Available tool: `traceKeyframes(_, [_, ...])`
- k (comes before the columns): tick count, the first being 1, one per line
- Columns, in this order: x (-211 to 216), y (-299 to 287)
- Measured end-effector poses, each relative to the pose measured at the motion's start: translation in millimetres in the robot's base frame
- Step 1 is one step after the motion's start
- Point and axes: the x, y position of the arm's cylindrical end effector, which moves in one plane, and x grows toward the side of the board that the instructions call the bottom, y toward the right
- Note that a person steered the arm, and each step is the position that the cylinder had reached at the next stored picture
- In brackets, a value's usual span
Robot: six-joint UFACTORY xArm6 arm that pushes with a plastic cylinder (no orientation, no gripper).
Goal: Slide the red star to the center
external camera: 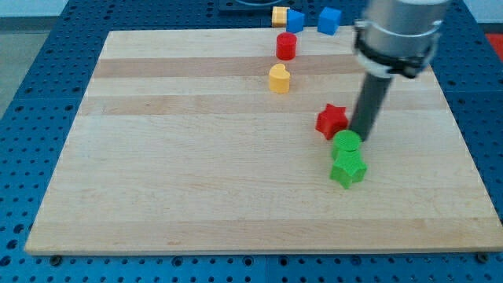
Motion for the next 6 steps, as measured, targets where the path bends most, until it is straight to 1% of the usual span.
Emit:
traceKeyframes(1, [-0.5, -30.2])
traceKeyframes(2, [0.6, 38.6])
traceKeyframes(4, [-35.2, -27.6])
traceKeyframes(5, [-43.4, -72.5])
traceKeyframes(6, [-17.1, -72.2])
